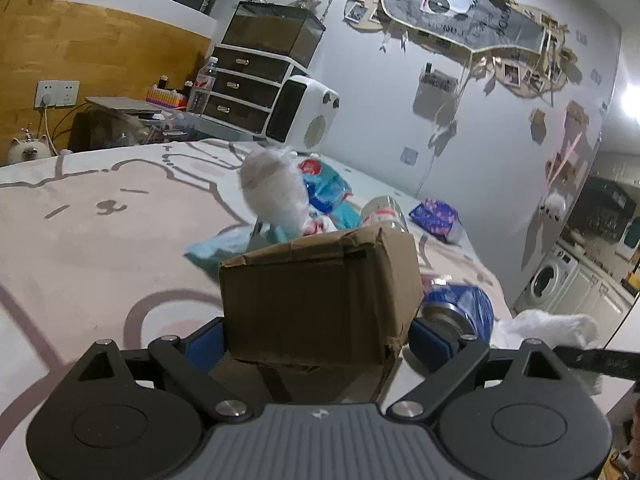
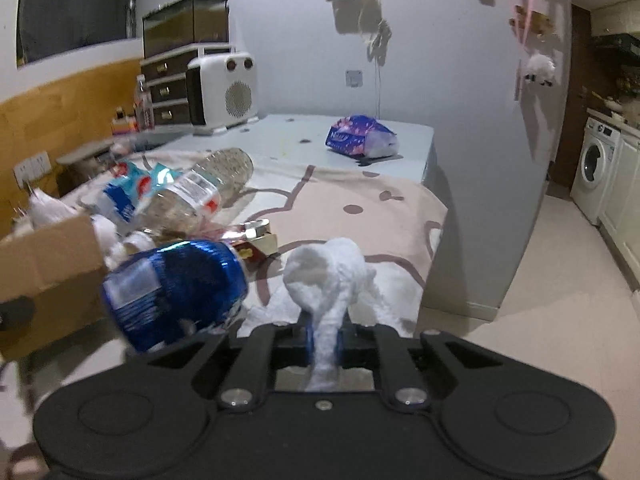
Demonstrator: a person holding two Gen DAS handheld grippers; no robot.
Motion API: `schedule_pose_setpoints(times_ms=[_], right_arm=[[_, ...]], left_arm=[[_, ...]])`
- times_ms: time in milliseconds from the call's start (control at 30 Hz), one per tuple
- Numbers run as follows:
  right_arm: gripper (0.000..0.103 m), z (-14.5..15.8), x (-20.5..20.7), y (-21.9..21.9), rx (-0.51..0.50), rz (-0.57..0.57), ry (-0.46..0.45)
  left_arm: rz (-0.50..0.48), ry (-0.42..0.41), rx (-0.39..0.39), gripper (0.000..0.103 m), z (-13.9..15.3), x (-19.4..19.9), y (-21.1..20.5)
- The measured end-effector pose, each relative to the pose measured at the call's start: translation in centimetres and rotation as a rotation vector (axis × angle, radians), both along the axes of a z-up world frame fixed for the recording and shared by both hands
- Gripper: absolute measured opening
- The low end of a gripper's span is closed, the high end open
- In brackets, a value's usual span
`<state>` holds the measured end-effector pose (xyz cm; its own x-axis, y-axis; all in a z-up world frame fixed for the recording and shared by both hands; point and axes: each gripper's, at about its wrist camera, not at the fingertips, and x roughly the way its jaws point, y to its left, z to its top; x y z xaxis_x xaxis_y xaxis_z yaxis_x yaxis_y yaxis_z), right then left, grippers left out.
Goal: Collect trash
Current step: 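Grasp the cardboard box with the left tool while the right tool grasps the white tissue, then lift the cardboard box and white tissue off the bed with both tools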
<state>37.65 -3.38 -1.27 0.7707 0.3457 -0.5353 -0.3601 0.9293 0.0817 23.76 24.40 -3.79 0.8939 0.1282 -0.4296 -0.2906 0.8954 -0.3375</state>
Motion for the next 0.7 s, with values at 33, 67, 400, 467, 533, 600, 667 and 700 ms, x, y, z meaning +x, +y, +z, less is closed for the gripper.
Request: schedule_pose_setpoints(times_ms=[33, 67, 400, 467, 533, 600, 667, 700], right_arm=[[0.011, 0.2, -0.9, -0.3, 0.021, 0.008, -0.001], [0.011, 0.4, -1.8, -0.5, 0.033, 0.017, -0.007], [0.011, -0.2, -9.4, -1.1, 0.186, 0.127, -0.001], [0.011, -0.6, -10.4, -0.9, 0.196, 0.144, 0.011], [0.011, -1.1, -11.7, -0.7, 0.196, 0.153, 0.010], [0.011, -1.4, -12.4, -0.6, 0.207, 0.160, 0.019], [0.011, -1.6, -13.0, -0.6, 0.212, 0.168, 0.029], [0.011, -1.7, -13.2, -0.6, 0.210, 0.169, 0.031]], left_arm=[[-0.003, 0.005, -0.004, 0.095, 0.0, -0.5, -0.2], [-0.008, 0.012, -0.007, 0.094, 0.0, -1.2, -0.3], [-0.035, 0.050, 0.013, 0.096, -0.4, -8.3, -2.7], [-0.068, 0.051, 0.005, 0.101, -0.6, -8.9, -3.2], [-0.095, 0.063, -0.010, 0.103, -0.9, -9.0, -3.3], [-0.101, 0.076, -0.032, 0.103, -1.2, -8.8, -3.1], [-0.100, 0.071, -0.061, 0.103, -1.3, -8.7, -2.5], [-0.099, 0.068, -0.069, 0.103, -1.2, -8.7, -2.3]])
